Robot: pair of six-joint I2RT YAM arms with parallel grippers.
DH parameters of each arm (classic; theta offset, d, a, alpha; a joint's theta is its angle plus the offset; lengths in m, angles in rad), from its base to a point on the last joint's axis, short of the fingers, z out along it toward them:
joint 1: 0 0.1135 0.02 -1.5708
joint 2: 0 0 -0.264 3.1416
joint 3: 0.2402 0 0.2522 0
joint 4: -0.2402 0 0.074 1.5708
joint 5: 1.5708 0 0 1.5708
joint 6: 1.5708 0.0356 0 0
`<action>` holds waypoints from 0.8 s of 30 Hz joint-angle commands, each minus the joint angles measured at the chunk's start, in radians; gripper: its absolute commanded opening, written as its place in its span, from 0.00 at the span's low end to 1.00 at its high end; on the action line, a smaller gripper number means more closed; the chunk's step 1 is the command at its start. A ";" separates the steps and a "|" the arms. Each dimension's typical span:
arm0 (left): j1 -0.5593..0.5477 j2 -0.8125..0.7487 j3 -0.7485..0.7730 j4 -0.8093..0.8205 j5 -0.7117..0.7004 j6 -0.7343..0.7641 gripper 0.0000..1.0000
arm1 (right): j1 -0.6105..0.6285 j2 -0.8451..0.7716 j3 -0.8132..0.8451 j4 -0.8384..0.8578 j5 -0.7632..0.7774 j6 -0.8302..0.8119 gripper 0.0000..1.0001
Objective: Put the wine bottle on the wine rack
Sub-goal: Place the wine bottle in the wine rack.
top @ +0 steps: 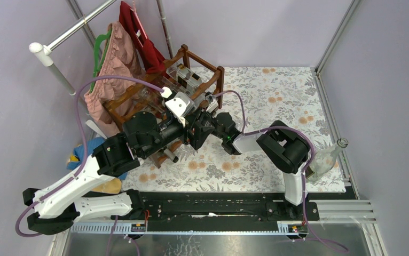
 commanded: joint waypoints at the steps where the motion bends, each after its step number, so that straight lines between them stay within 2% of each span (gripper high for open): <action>1: 0.007 -0.006 -0.002 0.060 -0.003 -0.023 0.98 | 0.011 -0.006 0.080 0.115 0.044 -0.009 0.00; 11: 0.007 -0.008 -0.013 0.061 -0.001 -0.033 0.98 | 0.011 0.008 0.104 0.051 0.068 -0.026 0.00; 24: 0.007 -0.001 -0.013 0.070 0.008 -0.042 0.98 | 0.015 -0.008 0.112 -0.020 0.052 -0.186 0.03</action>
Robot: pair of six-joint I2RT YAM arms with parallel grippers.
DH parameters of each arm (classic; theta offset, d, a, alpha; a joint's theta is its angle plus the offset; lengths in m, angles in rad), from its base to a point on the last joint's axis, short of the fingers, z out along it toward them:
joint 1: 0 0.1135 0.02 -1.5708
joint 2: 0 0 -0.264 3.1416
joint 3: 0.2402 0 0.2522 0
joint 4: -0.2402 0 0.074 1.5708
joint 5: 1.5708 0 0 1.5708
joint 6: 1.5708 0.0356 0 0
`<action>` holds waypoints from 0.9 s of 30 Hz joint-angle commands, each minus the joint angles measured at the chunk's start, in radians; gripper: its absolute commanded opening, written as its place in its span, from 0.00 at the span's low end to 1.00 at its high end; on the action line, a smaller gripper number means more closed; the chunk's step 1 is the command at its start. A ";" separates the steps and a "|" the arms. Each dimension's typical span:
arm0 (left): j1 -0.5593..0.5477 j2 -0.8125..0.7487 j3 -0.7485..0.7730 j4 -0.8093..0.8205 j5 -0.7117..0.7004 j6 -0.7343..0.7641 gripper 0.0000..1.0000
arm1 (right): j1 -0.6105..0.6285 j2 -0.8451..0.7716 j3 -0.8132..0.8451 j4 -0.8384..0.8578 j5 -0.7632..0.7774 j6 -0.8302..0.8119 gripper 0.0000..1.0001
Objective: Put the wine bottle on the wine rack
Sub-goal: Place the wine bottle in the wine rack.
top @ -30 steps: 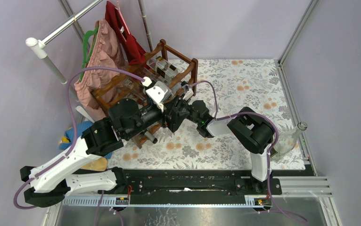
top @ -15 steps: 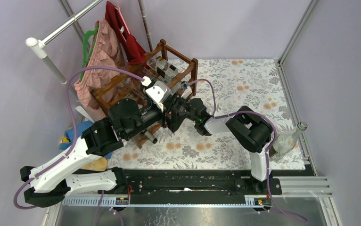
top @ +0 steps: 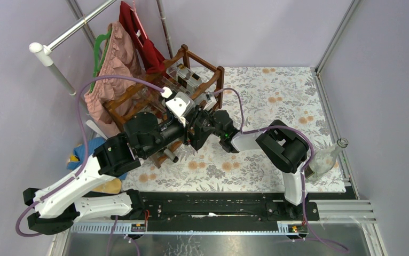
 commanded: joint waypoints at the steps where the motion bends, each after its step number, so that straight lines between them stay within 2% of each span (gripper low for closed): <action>1: 0.007 -0.001 -0.002 0.067 0.008 -0.021 0.98 | 0.014 -0.030 0.058 0.028 0.030 -0.111 0.03; 12: 0.007 0.012 0.003 0.071 0.019 -0.026 0.97 | 0.042 -0.043 0.048 -0.013 0.027 -0.269 0.06; 27: 0.007 0.010 0.002 0.077 0.028 -0.030 0.97 | 0.085 -0.084 0.010 -0.041 0.109 -0.530 0.20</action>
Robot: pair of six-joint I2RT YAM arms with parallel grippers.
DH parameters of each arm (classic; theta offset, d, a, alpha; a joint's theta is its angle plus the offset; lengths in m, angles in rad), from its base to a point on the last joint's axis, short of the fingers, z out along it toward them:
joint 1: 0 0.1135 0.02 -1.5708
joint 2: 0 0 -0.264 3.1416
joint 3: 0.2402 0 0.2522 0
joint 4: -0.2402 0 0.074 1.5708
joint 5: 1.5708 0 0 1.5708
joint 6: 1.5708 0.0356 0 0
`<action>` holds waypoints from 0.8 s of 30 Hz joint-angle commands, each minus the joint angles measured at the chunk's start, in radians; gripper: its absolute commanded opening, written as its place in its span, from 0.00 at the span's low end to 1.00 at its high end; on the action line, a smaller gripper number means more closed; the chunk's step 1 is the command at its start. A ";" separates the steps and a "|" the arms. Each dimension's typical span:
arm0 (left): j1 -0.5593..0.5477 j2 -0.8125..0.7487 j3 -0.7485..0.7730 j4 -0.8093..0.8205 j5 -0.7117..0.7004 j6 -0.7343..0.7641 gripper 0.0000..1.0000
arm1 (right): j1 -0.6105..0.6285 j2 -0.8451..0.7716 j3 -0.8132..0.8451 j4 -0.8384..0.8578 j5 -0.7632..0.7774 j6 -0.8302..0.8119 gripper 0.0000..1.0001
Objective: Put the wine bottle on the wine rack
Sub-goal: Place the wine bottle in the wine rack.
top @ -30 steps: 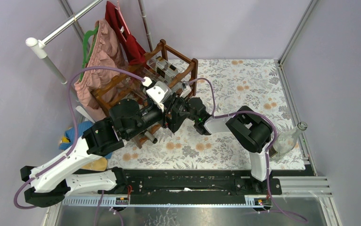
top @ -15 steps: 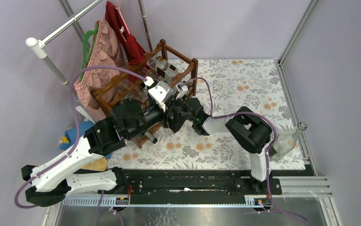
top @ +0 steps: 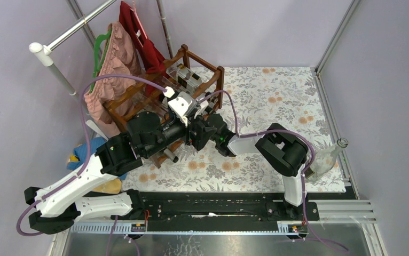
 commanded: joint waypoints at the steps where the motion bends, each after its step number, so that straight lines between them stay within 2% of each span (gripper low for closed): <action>1: 0.007 -0.003 0.001 0.071 0.011 -0.014 0.97 | 0.015 -0.069 -0.007 0.030 0.068 -0.124 0.21; 11: 0.007 0.005 0.007 0.074 0.015 -0.016 0.97 | 0.035 -0.075 0.014 -0.027 0.204 -0.154 0.26; 17: 0.007 0.005 0.008 0.073 0.014 -0.018 0.97 | 0.057 -0.082 0.003 -0.004 0.212 -0.214 0.39; 24: 0.007 0.000 0.004 0.072 0.016 -0.022 0.97 | 0.066 -0.082 0.003 0.009 0.227 -0.271 0.46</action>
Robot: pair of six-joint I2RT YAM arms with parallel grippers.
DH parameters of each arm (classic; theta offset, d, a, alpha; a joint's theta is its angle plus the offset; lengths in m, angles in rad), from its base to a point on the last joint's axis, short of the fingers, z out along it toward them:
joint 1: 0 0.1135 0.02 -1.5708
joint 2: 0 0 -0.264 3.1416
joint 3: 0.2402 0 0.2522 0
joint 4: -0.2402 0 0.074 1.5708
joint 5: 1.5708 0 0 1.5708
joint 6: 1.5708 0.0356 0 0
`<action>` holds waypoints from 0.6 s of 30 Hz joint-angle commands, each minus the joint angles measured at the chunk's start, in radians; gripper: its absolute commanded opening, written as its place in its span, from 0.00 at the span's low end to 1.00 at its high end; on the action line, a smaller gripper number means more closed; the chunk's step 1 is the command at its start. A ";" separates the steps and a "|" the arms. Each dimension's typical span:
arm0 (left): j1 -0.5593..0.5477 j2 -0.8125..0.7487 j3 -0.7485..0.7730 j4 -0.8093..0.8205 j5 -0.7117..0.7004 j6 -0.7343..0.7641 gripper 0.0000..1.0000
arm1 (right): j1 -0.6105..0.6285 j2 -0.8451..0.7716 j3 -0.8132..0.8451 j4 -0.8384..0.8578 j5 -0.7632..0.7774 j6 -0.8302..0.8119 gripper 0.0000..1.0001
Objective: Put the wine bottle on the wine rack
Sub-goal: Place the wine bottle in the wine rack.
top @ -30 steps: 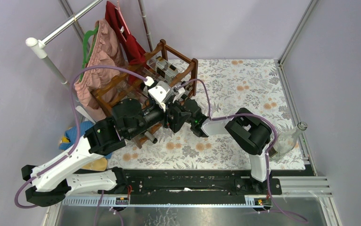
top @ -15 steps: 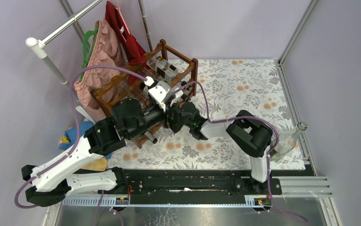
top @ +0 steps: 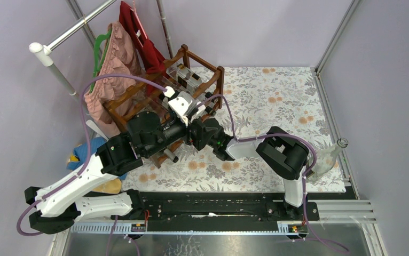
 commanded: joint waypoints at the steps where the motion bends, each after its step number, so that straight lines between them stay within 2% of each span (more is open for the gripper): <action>1: 0.007 -0.004 0.002 0.060 0.006 -0.019 0.97 | 0.003 -0.054 0.013 0.060 0.052 -0.075 0.47; 8: 0.007 0.000 0.005 0.061 0.010 -0.020 0.97 | 0.004 -0.060 0.006 0.075 0.038 -0.104 0.55; 18: 0.007 0.000 0.003 0.065 0.016 -0.023 0.97 | 0.004 -0.123 -0.045 0.135 -0.003 -0.165 0.62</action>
